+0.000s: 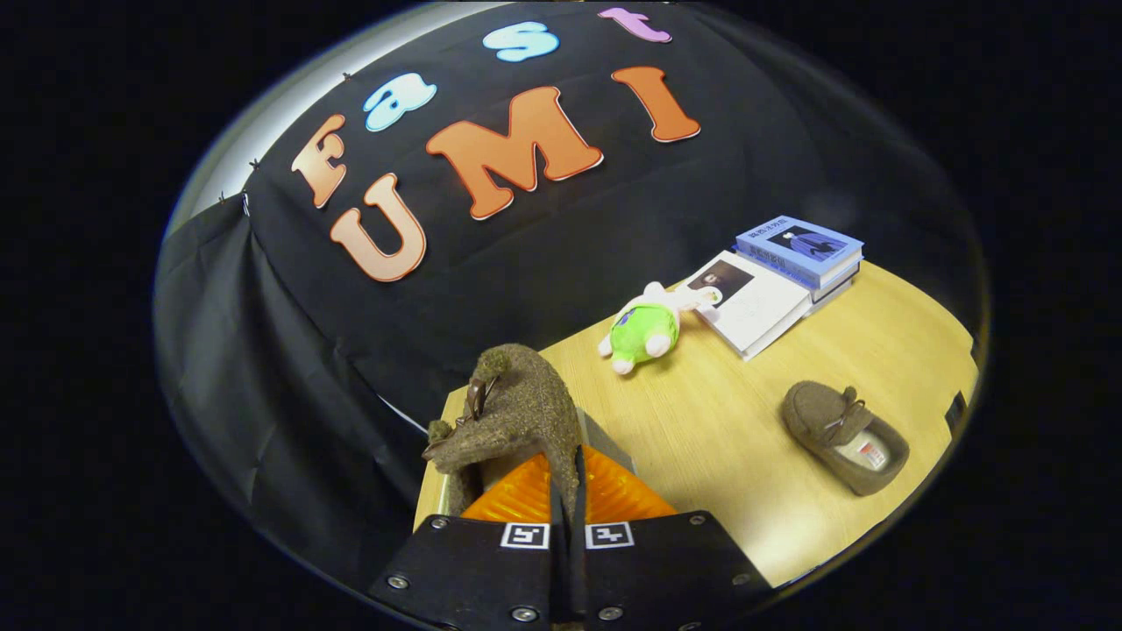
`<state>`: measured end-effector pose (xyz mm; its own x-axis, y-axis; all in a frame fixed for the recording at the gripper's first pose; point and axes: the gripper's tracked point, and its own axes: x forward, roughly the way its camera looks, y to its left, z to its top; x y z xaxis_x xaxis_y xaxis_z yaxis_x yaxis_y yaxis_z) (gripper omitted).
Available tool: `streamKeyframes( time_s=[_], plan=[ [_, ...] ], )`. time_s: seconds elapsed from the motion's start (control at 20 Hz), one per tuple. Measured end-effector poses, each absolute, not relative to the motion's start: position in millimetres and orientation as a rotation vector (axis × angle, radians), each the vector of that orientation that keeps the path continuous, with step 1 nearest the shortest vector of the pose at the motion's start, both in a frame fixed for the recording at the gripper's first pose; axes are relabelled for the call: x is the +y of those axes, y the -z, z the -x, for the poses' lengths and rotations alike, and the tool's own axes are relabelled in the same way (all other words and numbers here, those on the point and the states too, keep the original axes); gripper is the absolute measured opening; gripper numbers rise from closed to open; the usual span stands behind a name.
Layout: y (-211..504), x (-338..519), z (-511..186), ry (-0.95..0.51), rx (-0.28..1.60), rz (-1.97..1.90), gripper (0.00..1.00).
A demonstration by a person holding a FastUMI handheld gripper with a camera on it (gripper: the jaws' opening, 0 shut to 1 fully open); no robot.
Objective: Open the storage box then place both shoes into the box .Put the left shoe in first, then the right shoe, with the right side of both shoes facing outward in a uniform manner.
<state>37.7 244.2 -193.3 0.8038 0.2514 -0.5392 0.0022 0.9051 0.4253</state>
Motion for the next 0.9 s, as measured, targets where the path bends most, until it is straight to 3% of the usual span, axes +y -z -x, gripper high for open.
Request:
streamKeyframes(
  time_s=[0.9],
  plan=[
    [311.3, 350.8, -16.9, -0.130, 0.884, -0.278, 0.03]
  ],
)
